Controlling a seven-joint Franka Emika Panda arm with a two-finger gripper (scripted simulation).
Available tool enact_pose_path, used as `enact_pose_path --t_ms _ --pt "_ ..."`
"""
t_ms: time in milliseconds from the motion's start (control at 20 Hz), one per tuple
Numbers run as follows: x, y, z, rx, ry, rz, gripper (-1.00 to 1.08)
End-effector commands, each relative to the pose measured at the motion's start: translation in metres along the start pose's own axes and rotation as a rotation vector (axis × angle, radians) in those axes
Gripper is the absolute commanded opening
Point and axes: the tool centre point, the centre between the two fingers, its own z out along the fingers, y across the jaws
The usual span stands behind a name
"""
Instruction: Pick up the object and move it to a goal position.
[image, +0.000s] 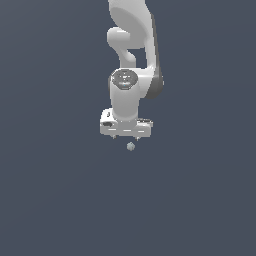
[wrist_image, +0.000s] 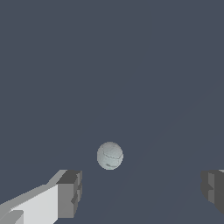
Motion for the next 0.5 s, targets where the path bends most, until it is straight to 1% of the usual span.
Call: enact_pose_path --t_ms 0,200,450 --pt "-0.005 -0.006 0.015 0.003 0.003 0.026 1.0" --pt "-0.013 -0.014 0.039 0.006 0.009 0.07 1.0" --pt "-0.021 -0.02 0.058 0.009 0.014 0.106 1.0"
